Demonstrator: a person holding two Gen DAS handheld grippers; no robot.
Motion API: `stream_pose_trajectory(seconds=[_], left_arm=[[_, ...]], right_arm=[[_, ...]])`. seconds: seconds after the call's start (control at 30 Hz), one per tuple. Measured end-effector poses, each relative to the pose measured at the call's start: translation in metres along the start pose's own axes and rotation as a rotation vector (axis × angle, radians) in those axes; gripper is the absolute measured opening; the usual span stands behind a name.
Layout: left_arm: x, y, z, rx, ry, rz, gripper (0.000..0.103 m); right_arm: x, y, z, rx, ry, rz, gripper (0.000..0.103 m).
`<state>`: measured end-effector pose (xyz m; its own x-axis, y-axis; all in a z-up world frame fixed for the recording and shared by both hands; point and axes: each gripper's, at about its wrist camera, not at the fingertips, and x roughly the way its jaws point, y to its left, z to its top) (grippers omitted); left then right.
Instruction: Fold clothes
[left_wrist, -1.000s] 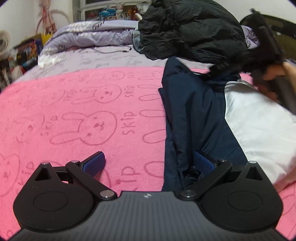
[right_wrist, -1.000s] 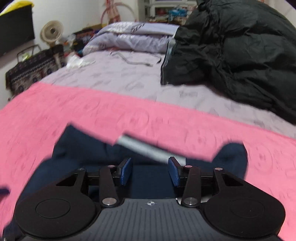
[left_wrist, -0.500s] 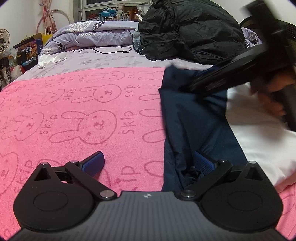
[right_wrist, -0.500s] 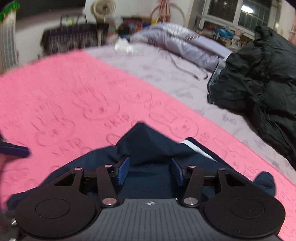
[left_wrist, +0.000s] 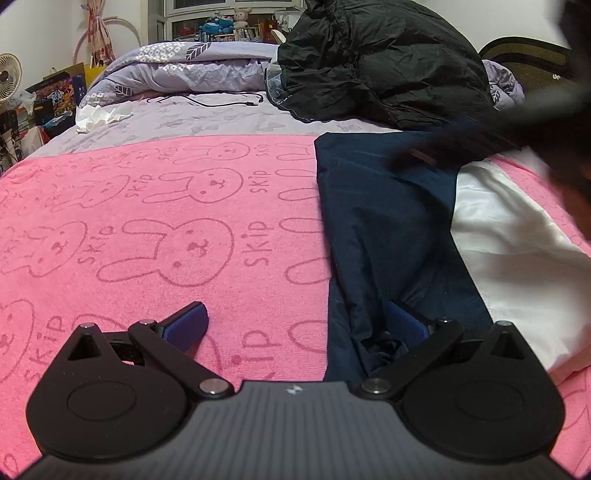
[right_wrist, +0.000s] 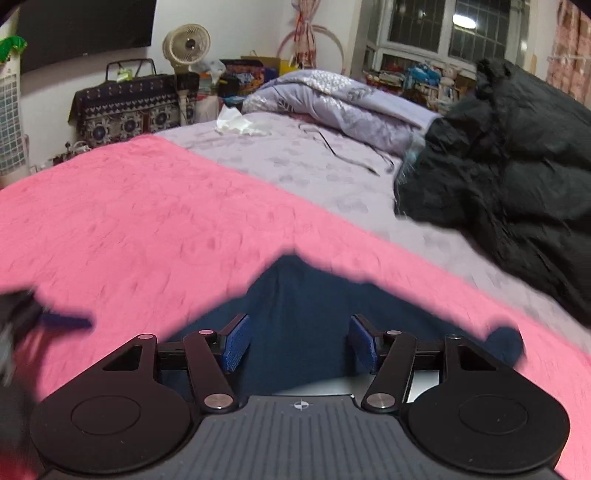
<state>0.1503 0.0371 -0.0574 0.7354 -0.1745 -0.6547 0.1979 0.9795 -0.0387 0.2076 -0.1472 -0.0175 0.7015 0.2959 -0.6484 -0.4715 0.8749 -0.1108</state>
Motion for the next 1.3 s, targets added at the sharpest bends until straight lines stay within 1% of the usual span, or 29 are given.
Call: stream_pose_trajectory(seconds=[0.13, 0.2, 0.33, 0.4, 0.47, 0.5, 0.57, 0.6, 0.63, 0.7, 0.73, 0.8, 0.83, 0.87, 0.93, 0.97, 1.03, 1.07, 1.1, 1.2, 1.23, 1.27, 1.3], left_arm=[[-0.001, 0.003, 0.0, -0.013, 0.002, -0.01, 0.103], [-0.003, 0.003, 0.0, -0.004, 0.004, -0.009, 0.103], [-0.007, 0.006, 0.0, 0.011, 0.013, 0.01, 0.103], [-0.012, 0.011, -0.001, 0.016, 0.021, 0.028, 0.103], [-0.017, 0.017, -0.002, 0.018, 0.033, 0.064, 0.103], [-0.019, 0.02, -0.003, 0.02, 0.04, 0.084, 0.103], [-0.021, 0.022, -0.002, 0.041, 0.068, 0.206, 0.103], [-0.023, 0.023, 0.0, 0.055, 0.07, 0.251, 0.1], [-0.028, 0.021, 0.004, 0.062, 0.057, 0.257, 0.097], [-0.041, 0.017, 0.014, 0.072, 0.022, 0.243, 0.096], [-0.049, 0.012, 0.018, 0.075, -0.011, 0.217, 0.096], [-0.063, -0.004, 0.029, 0.07, -0.084, 0.131, 0.096], [-0.069, -0.012, 0.034, 0.067, -0.119, 0.086, 0.097], [-0.069, -0.023, 0.036, 0.072, -0.132, 0.044, 0.098], [-0.065, -0.045, 0.038, 0.09, -0.139, -0.036, 0.1], [-0.056, -0.056, 0.034, 0.132, -0.123, -0.015, 0.1], [-0.033, -0.076, 0.021, 0.242, -0.074, 0.079, 0.1], [-0.028, -0.074, 0.016, 0.234, -0.056, 0.086, 0.101], [-0.027, -0.066, 0.013, 0.199, -0.041, 0.076, 0.102], [-0.022, -0.042, 0.004, 0.095, 0.003, 0.047, 0.103], [-0.021, -0.034, 0.001, 0.06, 0.018, 0.038, 0.103], [-0.026, -0.029, 0.004, 0.035, 0.012, 0.038, 0.103], [-0.034, -0.026, 0.011, 0.026, -0.016, 0.046, 0.103]], right_arm=[[-0.048, -0.003, -0.066, 0.013, 0.043, -0.07, 0.062], [-0.073, -0.008, -0.093, 0.064, 0.06, -0.078, 0.062], [-0.115, -0.022, -0.122, 0.179, 0.087, -0.047, 0.064], [-0.131, -0.033, -0.127, 0.272, 0.07, -0.039, 0.065], [-0.145, -0.042, -0.127, 0.359, 0.025, -0.051, 0.065], [-0.149, -0.044, -0.126, 0.376, -0.005, -0.06, 0.065], [-0.151, -0.043, -0.124, 0.375, -0.046, -0.077, 0.065], [-0.147, -0.04, -0.123, 0.361, -0.051, -0.085, 0.065], [-0.142, -0.036, -0.123, 0.349, -0.05, -0.09, 0.065], [-0.125, -0.022, -0.127, 0.324, -0.023, -0.079, 0.065], [-0.119, -0.013, -0.13, 0.306, -0.014, -0.078, 0.065], [-0.111, 0.009, -0.133, 0.257, -0.021, -0.107, 0.071], [-0.109, 0.019, -0.135, 0.228, -0.024, -0.125, 0.071], [-0.109, 0.025, -0.135, 0.201, -0.027, -0.14, 0.071], [-0.113, 0.027, -0.137, 0.194, -0.03, -0.137, 0.071], [-0.118, 0.025, -0.138, 0.203, -0.027, -0.116, 0.071], [-0.13, 0.013, -0.142, 0.221, -0.02, -0.053, 0.07], [-0.137, 0.003, -0.143, 0.248, -0.022, -0.023, 0.07], [-0.145, -0.009, -0.143, 0.287, -0.032, -0.008, 0.07], [-0.154, -0.05, -0.133, 0.396, -0.075, 0.01, 0.07], [-0.152, -0.063, -0.125, 0.422, -0.106, -0.002, 0.07], [-0.15, -0.075, -0.117, 0.448, -0.137, -0.014, 0.07], [-0.147, -0.087, -0.108, 0.475, -0.169, -0.026, 0.07]])
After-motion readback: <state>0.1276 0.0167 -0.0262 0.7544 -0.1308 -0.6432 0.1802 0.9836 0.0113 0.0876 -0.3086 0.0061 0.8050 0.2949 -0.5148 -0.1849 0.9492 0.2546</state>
